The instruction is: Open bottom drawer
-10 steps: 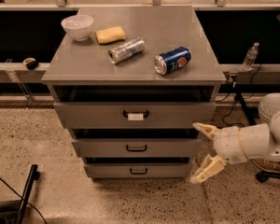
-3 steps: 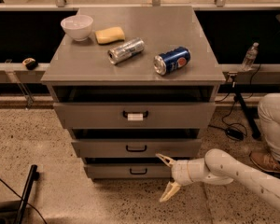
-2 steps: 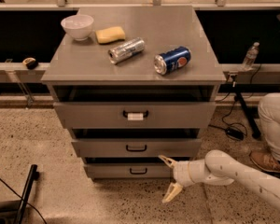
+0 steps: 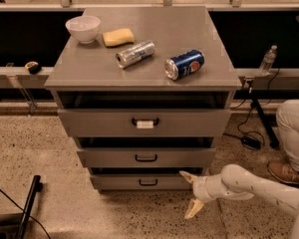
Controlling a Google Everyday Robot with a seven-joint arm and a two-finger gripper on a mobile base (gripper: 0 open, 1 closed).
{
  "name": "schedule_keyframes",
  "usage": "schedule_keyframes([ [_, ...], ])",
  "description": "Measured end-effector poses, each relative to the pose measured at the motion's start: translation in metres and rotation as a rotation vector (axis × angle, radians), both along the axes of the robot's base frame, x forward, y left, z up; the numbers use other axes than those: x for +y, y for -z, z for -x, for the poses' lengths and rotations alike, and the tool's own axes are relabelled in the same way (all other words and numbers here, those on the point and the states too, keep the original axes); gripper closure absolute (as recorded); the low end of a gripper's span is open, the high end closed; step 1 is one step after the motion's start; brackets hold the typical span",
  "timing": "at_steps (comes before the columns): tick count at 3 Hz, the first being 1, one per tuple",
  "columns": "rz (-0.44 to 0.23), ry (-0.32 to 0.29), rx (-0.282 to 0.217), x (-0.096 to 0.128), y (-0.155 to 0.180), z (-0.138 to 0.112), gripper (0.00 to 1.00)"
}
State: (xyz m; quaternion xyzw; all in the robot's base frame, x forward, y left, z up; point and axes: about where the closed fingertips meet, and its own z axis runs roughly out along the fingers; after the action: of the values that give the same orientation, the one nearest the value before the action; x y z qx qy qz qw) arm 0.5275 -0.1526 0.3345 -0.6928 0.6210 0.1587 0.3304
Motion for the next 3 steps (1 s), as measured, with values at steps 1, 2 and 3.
schedule_keyframes([
  [1,0.049,-0.012,0.013,-0.010,0.015,-0.004,0.00],
  [2,0.049,-0.012,0.013,-0.010,0.016,-0.004,0.00],
  [3,0.064,-0.072,0.018,0.004,0.039,-0.012,0.00],
])
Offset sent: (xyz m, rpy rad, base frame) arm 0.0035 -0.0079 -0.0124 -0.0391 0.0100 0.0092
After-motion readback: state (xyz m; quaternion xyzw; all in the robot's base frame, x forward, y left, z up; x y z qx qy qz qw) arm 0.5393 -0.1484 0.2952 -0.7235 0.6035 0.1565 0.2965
